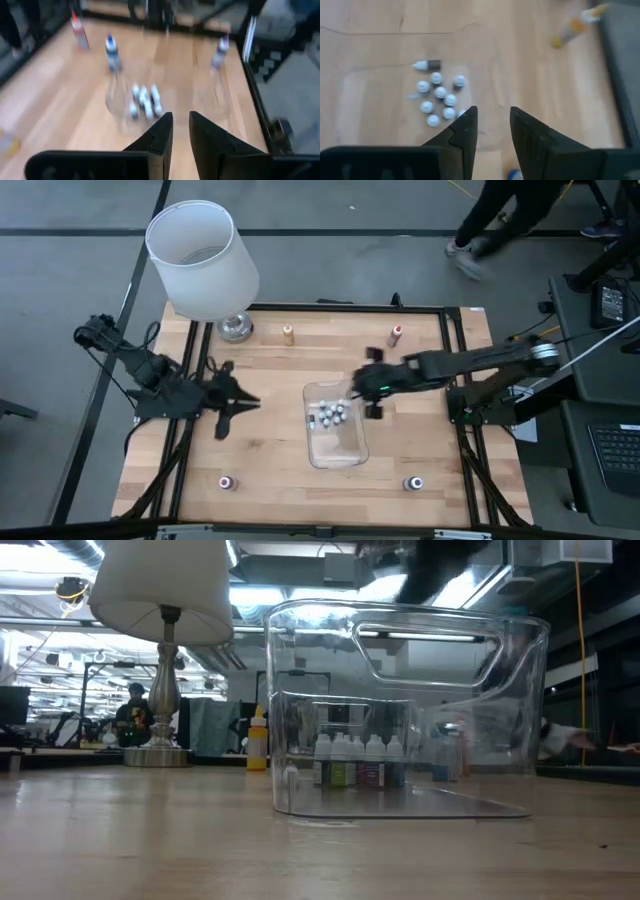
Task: Pick & Place food coloring
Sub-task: Put the large pink food coloring bottle into the transparent container
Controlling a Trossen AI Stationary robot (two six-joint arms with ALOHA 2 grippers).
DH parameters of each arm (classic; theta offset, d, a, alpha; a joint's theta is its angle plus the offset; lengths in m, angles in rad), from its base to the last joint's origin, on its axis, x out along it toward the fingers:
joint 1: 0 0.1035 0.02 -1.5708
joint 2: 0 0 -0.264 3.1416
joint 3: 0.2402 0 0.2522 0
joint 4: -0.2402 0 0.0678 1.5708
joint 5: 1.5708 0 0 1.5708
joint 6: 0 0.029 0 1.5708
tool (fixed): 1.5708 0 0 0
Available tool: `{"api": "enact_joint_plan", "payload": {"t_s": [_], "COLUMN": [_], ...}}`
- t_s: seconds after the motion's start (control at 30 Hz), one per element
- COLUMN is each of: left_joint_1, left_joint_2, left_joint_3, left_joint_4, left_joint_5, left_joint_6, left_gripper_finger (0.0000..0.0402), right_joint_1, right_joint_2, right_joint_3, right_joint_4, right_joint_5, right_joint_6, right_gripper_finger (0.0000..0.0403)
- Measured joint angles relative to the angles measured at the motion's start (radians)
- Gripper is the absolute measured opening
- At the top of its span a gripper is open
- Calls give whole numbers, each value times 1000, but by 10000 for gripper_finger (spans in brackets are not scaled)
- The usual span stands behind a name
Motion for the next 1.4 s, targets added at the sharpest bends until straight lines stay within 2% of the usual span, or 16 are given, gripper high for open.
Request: {"api": "enact_joint_plan", "payload": {"t_s": [0.1, 0.17, 0.23, 0.33, 0.4, 0.47, 0.63, 0.73, 0.97, 1.13, 1.27, 1.4], "left_joint_1": [-90, -129, -160, -197, -223, -253, -313, -319, -338, -359, -368, -374], "left_joint_2": [88, 159, 237, 347, 404, 444, 511, 548, 630, 691, 737, 762], "left_joint_3": [118, 212, 308, 444, 513, 548, 554, 554, 553, 507, 452, 406], "left_joint_4": [-221, -357, -485, -654, -707, -720, -693, -688, -663, -680, -671, -626], "left_joint_5": [-14, 11, 85, 260, 367, 430, 423, 421, 398, 411, 458, 452], "left_joint_6": [-184, -320, -439, -592, -685, -776, -1012, -1111, -1201, -1279, -1317, -1344], "left_gripper_finger": [58, 58, 58, 58, 58, 58, 61, 80, 188, 267, 297, 301], "right_joint_1": [0, -3, -14, -35, -53, -71, -120, -142, -157, -157, -157, -157], "right_joint_2": [-186, -300, -404, -531, -593, -635, -675, -669, -638, -613, -608, -607], "right_joint_3": [-146, -214, -265, -319, -338, -348, -362, -363, -363, -363, -363, -363], "right_joint_4": [83, 103, 107, 114, 122, 133, 170, 176, 182, 184, 187, 182], "right_joint_5": [4, 7, 29, 67, 83, 87, 88, 62, -74, -97, -127, -168], "right_joint_6": [-24, -27, -28, -47, -75, -104, -180, -192, -209, -206, -175, -178], "right_gripper_finger": [117, 117, 117, 117, 117, 117, 117, 117, 117, 117, 117, 117]}}
